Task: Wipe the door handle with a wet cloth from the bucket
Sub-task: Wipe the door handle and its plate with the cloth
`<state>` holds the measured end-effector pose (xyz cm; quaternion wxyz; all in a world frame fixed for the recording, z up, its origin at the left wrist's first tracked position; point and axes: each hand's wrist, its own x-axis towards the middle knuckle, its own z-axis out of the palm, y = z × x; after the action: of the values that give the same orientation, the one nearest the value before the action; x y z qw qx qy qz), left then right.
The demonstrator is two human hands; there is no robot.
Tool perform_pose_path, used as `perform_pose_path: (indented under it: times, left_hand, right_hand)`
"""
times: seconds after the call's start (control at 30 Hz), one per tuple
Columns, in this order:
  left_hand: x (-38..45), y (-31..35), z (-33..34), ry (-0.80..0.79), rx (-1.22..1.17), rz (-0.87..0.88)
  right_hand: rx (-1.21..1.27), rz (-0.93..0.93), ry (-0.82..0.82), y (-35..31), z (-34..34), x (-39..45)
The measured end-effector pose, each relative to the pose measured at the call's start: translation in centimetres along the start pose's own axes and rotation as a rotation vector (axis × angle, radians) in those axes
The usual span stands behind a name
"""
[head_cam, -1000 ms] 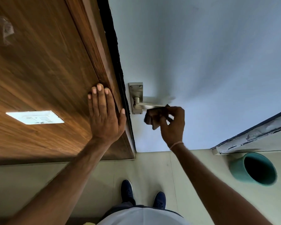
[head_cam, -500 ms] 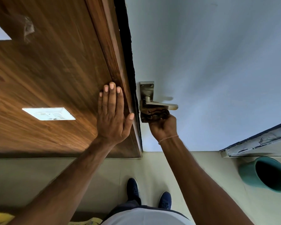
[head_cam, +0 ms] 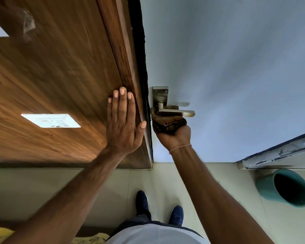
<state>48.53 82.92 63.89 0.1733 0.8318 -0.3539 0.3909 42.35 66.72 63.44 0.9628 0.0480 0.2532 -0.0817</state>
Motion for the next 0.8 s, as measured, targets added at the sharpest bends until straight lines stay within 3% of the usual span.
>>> perform_pose_path:
  times: [0.27, 0.53, 0.67, 0.8]
  left_hand:
    - [0.1, 0.0, 0.4, 0.002, 0.002, -0.009]
    - [0.1, -0.2, 0.4, 0.016, 0.006, -0.011]
    - [-0.4, 0.0, 0.5, 0.032, 0.012, -0.028]
    - [0.0, 0.3, 0.9, 0.034, 0.013, -0.032]
  right_hand:
    - [-0.009, -0.063, 0.079, -1.2, -1.0, 0.6]
    - [-0.005, -0.171, -0.070, -5.5, -0.2, -0.1]
    - [-0.097, -0.161, -0.038, -5.3, -0.2, -0.4]
    - [-0.231, -0.362, 0.057, -7.8, 1.2, -0.7]
